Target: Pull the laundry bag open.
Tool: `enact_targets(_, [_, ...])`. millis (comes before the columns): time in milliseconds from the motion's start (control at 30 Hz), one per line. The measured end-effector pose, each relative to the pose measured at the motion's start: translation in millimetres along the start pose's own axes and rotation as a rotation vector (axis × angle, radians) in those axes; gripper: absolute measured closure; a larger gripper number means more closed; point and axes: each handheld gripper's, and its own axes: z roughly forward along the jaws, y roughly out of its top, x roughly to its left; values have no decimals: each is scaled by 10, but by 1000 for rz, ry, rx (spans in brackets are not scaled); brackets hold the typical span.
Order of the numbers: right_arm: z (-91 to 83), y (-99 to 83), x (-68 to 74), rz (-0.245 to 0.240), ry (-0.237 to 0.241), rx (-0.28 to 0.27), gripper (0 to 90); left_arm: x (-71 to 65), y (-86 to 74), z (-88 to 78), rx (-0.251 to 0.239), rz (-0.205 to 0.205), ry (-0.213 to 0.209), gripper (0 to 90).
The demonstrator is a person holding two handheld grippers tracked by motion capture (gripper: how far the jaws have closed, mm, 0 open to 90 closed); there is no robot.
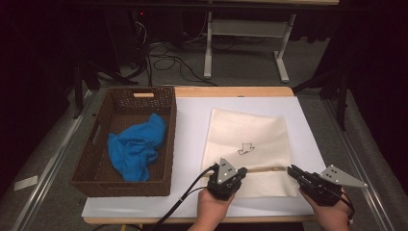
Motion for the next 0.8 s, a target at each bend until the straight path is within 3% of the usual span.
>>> enact_targets(100, [-16, 6, 8, 5, -2, -8, 842, 33, -60, 272, 85, -29, 24, 862])
enact_targets(133, [-16, 6, 8, 5, -2, -8, 842, 33, -60, 272, 85, -29, 24, 862])
enact_targets(200, [-17, -1, 6, 8, 9, -6, 842, 54, -125, 426, 163, -14, 45, 862])
enact_targets(267, [-1, -15, 13, 2, 14, 5, 842, 67, -154, 488, 191, -29, 52, 849])
enact_targets(400, [-6, -14, 12, 2, 12, 1, 842, 34, -130, 443, 155, -29, 34, 777])
enact_targets(433, [-16, -12, 4, 5, 13, -4, 842, -25, -91, 397, 109, -23, 17, 765])
enact_targets(500, [-16, -12, 4, 6, 12, -5, 842, -89, -52, 369, 75, 0, -5, 749])
enact_targets(600, [-16, -7, 15, 3, 11, -5, 842, -145, -24, 367, 51, 6, -28, 725])
enact_targets(800, [-20, -1, 53, -11, 21, -7, 842, -234, -2, 420, 49, 14, -61, 721])
